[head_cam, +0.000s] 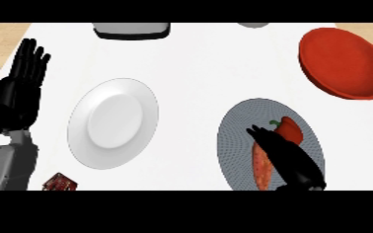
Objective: Pick the sweet potato from the placemat and place it in the bowl
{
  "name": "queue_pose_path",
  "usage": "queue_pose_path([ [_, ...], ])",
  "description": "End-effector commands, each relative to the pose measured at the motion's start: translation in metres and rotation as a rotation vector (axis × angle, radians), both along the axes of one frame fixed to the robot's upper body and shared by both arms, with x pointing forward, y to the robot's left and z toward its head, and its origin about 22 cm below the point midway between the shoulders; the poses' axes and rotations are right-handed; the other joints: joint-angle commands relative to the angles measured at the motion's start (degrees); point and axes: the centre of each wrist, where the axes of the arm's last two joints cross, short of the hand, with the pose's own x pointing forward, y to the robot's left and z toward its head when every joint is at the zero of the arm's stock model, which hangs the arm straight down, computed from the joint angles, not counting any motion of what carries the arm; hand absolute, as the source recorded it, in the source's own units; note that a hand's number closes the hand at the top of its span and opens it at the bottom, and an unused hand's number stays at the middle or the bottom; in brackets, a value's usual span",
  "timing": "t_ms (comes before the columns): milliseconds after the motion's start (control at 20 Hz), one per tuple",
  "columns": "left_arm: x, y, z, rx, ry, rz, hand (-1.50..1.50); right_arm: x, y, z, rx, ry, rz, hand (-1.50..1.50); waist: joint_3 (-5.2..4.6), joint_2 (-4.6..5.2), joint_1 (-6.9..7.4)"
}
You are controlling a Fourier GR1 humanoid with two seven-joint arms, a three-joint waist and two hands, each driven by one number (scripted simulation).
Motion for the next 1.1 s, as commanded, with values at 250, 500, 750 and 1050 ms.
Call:
queue_pose_path([
  [250, -0.006, 0.007, 0.018, -0.002, -0.009, -0.011, 0.0, 0.037, -0.013, -0.012, 0.015, -0.087, 0.03, 1.5, 0.02, 0.01, 0.42],
  [500, 0.005, -0.001, 0.018, -0.001, 0.016, 0.001, 0.0, 0.002, -0.011, -0.047, -0.002, -0.138, 0.041, 1.5, 0.01, -0.01, -0.04],
  [750, -0.023, 0.01, 0.005, 0.003, 0.009, 0.003, 0.0, 0.003, -0.005, -0.007, 0.028, -0.188, 0.057, 1.5, -0.02, -0.11, 0.1],
  [1050, -0.007, 0.005, 0.011, -0.007, -0.015, 0.024, 0.0, 0.015, -0.216, 0.039, -0.22, -0.204, -0.23, 1.5, 0.54, 0.9, -2.08],
])
